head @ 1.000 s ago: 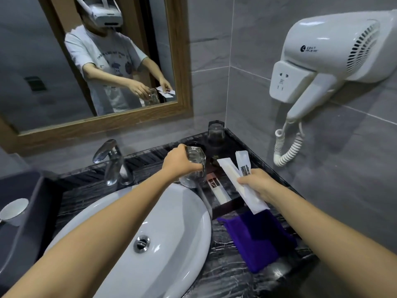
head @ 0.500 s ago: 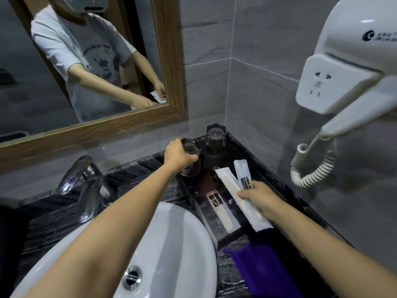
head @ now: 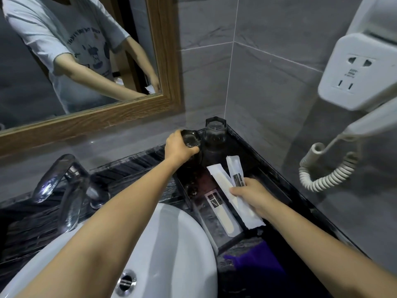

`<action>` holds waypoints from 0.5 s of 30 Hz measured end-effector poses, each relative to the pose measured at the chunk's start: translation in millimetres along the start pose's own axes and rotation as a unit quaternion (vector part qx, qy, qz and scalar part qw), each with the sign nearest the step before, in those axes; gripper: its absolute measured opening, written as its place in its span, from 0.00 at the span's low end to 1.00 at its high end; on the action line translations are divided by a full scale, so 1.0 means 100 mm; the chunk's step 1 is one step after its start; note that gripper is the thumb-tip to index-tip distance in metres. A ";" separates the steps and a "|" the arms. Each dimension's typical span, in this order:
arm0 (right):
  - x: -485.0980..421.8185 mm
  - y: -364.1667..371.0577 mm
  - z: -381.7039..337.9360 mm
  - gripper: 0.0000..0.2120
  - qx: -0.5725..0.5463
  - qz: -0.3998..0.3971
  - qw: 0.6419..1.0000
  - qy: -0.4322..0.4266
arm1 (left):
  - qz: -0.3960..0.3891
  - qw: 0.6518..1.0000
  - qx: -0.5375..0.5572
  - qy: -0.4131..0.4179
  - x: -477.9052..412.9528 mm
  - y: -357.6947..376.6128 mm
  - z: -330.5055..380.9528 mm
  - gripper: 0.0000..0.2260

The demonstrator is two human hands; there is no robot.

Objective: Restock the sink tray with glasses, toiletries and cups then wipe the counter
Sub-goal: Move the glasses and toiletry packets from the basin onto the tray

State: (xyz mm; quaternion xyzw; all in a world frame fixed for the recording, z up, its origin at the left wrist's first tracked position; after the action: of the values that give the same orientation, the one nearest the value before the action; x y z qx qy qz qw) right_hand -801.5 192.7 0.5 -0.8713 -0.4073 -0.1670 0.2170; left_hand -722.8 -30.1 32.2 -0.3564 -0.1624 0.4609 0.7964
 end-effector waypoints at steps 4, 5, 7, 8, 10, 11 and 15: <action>-0.01 -0.01 0.00 0.09 -0.005 0.003 1.000 0.003 | -0.002 1.000 0.005 -0.024 -0.07 -0.01 -0.03 0.32; -0.01 -0.01 0.00 0.09 -0.008 0.003 1.000 0.002 | -0.004 0.999 0.006 -0.031 -0.08 -0.01 -0.04 0.33; -0.01 -0.01 -0.01 0.08 -0.015 0.001 1.000 0.001 | -0.009 0.999 0.010 -0.040 -0.11 0.00 -0.05 0.34; -0.01 -0.01 -0.01 0.07 -0.018 0.000 1.000 0.000 | -0.012 0.999 0.011 -0.040 -0.11 0.00 -0.05 0.35; 0.01 -0.01 -0.01 0.08 -0.022 0.003 1.000 -0.003 | -0.021 0.999 0.012 -0.037 -0.09 0.00 -0.05 0.39; 0.01 -0.01 -0.01 0.09 -0.025 0.006 1.000 -0.006 | -0.025 0.999 0.009 -0.035 -0.07 -0.01 -0.04 0.41; 0.06 -0.03 -0.04 0.01 -0.050 0.008 0.998 -0.020 | 0.081 0.996 0.027 -0.014 0.28 -0.10 0.02 0.32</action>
State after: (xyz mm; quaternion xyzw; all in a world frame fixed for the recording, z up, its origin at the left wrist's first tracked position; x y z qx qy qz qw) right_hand -800.6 196.6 7.5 -0.8877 -0.3955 -0.1677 0.1660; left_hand -703.0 -8.4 38.7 -0.3400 -0.1321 0.5329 0.7636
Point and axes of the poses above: each hand's wrist, its own x-axis away from the middle knuckle, its own y-axis out of the palm, z = x × y, the point moved 3 cm from there along -x, towards the middle knuckle, and after that the axes turned 1 degree about -x, right-handed, at the moved point
